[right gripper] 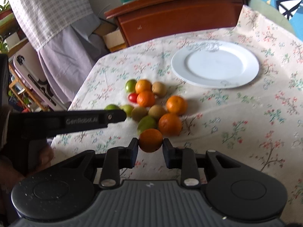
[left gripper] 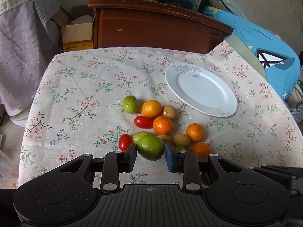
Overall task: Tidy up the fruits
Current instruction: 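Carry both fruits onto the white plate and open both tools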
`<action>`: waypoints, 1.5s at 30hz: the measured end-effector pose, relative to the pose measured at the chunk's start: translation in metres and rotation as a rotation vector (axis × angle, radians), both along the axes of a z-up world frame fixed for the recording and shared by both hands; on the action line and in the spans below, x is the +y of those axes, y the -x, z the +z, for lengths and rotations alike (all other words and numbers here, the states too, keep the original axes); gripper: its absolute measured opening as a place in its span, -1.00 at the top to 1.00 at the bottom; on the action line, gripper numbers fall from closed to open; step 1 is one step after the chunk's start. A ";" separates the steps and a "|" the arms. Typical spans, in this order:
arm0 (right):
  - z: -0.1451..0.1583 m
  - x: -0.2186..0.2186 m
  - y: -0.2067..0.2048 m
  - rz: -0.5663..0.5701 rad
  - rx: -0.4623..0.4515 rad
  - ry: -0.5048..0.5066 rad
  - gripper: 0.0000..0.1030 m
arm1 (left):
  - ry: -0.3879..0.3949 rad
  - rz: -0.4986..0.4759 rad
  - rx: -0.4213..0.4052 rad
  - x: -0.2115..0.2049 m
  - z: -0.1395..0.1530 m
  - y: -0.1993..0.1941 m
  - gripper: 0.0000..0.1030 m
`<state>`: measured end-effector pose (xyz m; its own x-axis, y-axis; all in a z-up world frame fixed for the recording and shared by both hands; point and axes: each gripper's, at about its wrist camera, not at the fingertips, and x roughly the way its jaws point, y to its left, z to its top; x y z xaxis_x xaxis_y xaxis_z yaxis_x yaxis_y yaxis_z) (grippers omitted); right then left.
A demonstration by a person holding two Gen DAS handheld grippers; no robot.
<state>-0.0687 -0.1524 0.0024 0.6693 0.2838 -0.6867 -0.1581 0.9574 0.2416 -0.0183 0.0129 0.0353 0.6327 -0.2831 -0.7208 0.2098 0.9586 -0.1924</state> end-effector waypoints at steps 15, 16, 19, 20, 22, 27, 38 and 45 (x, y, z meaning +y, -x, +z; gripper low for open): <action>0.037 -0.049 -0.032 -0.121 -0.044 -0.065 0.46 | 0.073 -0.059 -0.020 -0.021 0.031 -0.023 0.42; 0.037 -0.051 -0.035 -0.127 -0.044 -0.060 0.46 | 0.073 -0.068 -0.022 -0.024 0.032 -0.026 0.42; 0.039 -0.058 -0.046 -0.140 -0.042 -0.048 0.46 | 0.073 -0.096 -0.019 -0.032 0.034 -0.034 0.42; 0.039 -0.061 -0.050 -0.148 -0.039 -0.047 0.46 | 0.070 -0.105 -0.018 -0.035 0.034 -0.037 0.42; 0.039 -0.068 -0.059 -0.164 -0.029 -0.053 0.46 | 0.069 -0.119 -0.012 -0.040 0.033 -0.044 0.42; 0.033 -0.081 -0.080 -0.201 0.013 -0.068 0.46 | 0.063 -0.149 -0.002 -0.053 0.028 -0.063 0.42; 0.017 -0.092 -0.114 -0.227 0.069 -0.059 0.46 | 0.061 -0.202 0.038 -0.079 0.006 -0.104 0.42; 0.007 -0.097 -0.131 -0.247 0.092 -0.049 0.46 | 0.052 -0.210 0.052 -0.086 -0.005 -0.120 0.42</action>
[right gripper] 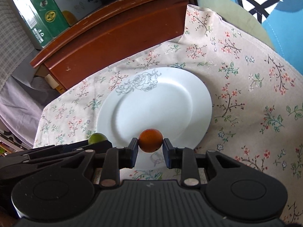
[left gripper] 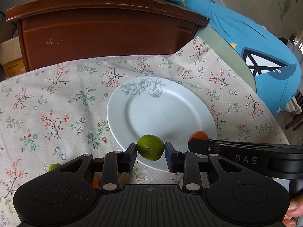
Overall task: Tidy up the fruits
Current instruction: 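Carry both fruits onto the white plate and open both tools, then withdraw both tools from the plate back toward the fruit pile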
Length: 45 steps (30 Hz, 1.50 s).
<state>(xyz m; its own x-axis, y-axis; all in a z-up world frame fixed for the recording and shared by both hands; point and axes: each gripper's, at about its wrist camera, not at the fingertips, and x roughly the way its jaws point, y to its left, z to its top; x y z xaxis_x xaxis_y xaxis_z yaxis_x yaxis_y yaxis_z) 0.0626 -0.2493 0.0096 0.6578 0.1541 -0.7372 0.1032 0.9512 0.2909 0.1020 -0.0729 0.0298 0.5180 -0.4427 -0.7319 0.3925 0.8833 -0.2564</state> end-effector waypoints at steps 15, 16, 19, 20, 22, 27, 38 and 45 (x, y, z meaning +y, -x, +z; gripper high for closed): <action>0.000 -0.006 -0.006 -0.021 -0.003 -0.030 0.40 | 0.011 0.020 -0.041 0.005 0.011 0.002 0.00; 0.001 -0.005 -0.006 -0.019 -0.005 -0.031 0.40 | 0.012 0.030 -0.045 0.007 0.014 0.003 -0.08; 0.004 -0.003 -0.005 -0.006 -0.017 -0.031 0.39 | 0.007 0.052 -0.062 0.013 0.025 0.006 -0.20; 0.006 -0.001 -0.004 0.000 -0.022 -0.031 0.39 | 0.006 0.058 -0.063 0.015 0.029 0.007 -0.28; 0.008 0.002 -0.002 0.015 -0.028 -0.033 0.39 | -0.003 0.073 -0.060 0.019 0.034 0.010 -0.46; 0.011 0.008 0.007 0.051 -0.030 -0.045 0.38 | -0.020 0.094 -0.057 0.035 0.037 0.021 -0.53; 0.014 0.025 0.034 0.102 -0.029 -0.041 0.37 | -0.043 0.201 -0.006 0.077 0.030 0.047 -0.53; 0.009 0.036 0.057 0.119 -0.021 -0.052 0.37 | -0.080 0.239 0.021 0.091 0.023 0.065 -0.53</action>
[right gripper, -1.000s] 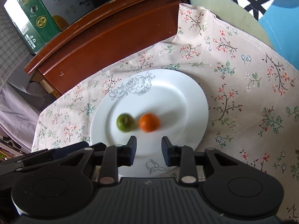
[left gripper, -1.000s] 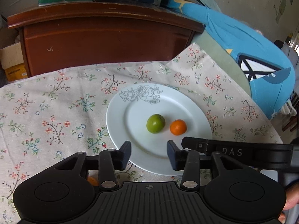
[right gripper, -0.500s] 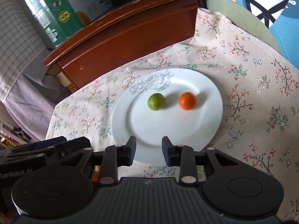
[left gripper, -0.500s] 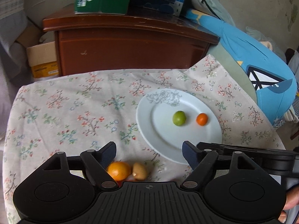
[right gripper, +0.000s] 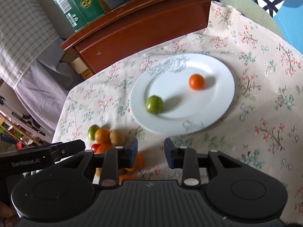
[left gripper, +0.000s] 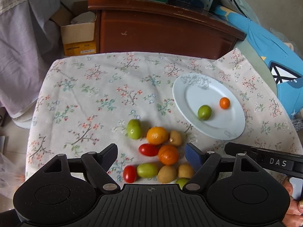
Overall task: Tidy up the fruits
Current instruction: 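Withdraw both tools from the plate back toward the fruit pile, then grasp a red cherry tomato with the left tool while the right grasps a tangerine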
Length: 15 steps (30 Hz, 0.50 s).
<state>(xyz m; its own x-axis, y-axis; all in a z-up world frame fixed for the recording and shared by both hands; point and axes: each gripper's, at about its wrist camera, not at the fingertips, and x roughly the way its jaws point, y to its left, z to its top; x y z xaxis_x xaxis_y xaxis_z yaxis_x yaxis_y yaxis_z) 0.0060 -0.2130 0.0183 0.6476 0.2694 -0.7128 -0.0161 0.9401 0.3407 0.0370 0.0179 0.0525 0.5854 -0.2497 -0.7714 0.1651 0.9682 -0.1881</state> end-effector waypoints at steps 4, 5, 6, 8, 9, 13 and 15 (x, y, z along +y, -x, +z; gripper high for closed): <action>-0.002 0.006 0.013 0.018 0.003 -0.009 0.37 | -0.013 0.017 0.006 0.010 -0.004 0.009 -0.53; -0.003 0.007 0.016 0.023 0.004 -0.011 0.37 | -0.017 0.018 0.006 0.013 -0.006 0.012 -0.53; -0.004 0.009 0.019 0.028 0.007 -0.013 0.36 | -0.023 0.020 0.007 0.015 -0.007 0.014 -0.53; -0.005 0.012 0.024 0.034 0.010 -0.013 0.36 | -0.036 0.025 0.011 0.019 -0.010 0.018 -0.53; -0.006 0.013 0.027 0.037 0.011 -0.013 0.36 | -0.039 0.024 0.011 0.020 -0.012 0.020 -0.53; -0.008 0.017 0.035 0.045 0.014 -0.020 0.36 | -0.074 0.010 -0.003 0.023 -0.017 0.026 -0.53; -0.011 0.018 0.038 0.047 0.021 -0.025 0.36 | -0.096 -0.002 -0.015 0.023 -0.020 0.029 -0.53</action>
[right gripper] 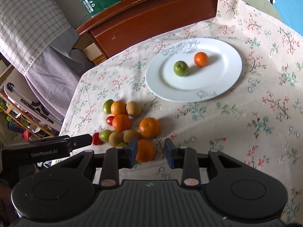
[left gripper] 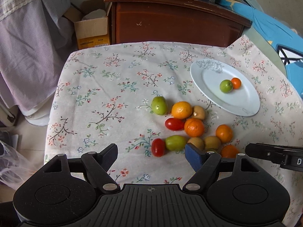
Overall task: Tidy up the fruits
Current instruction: 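Grasp a red cherry tomato with the left tool while the right grasps a tangerine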
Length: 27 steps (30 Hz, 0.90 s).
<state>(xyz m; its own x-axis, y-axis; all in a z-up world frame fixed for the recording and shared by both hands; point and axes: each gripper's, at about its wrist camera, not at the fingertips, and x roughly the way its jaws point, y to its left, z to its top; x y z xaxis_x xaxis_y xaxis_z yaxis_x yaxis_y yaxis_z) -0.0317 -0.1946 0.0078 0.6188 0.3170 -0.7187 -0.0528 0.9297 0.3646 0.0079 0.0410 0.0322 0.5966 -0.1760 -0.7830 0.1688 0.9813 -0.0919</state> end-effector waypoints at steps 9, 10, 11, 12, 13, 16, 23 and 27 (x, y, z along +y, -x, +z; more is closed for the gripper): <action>-0.008 0.007 0.003 0.014 0.017 0.002 0.36 | -0.035 -0.101 -0.015 -0.008 -0.008 0.014 -0.53; -0.009 0.008 0.002 0.014 0.017 0.001 0.36 | -0.045 -0.101 -0.022 -0.008 -0.009 0.014 -0.53; -0.009 0.008 0.001 0.013 0.018 -0.001 0.36 | -0.052 -0.096 -0.029 -0.008 -0.009 0.014 -0.51; -0.010 0.009 0.001 0.014 0.020 -0.001 0.36 | -0.053 -0.090 -0.035 -0.007 -0.010 0.013 -0.51; -0.011 0.009 0.000 0.015 0.021 0.000 0.36 | -0.048 -0.083 -0.036 -0.005 -0.010 0.011 -0.49; -0.013 0.013 -0.003 0.020 0.025 0.000 0.36 | -0.043 -0.070 -0.034 -0.002 -0.014 0.007 -0.48; -0.018 0.016 -0.006 0.031 0.033 0.001 0.36 | -0.050 -0.072 -0.049 -0.002 -0.021 0.001 -0.35; -0.021 0.018 -0.008 0.033 0.035 0.008 0.36 | -0.047 -0.090 -0.040 -0.003 -0.025 -0.001 -0.10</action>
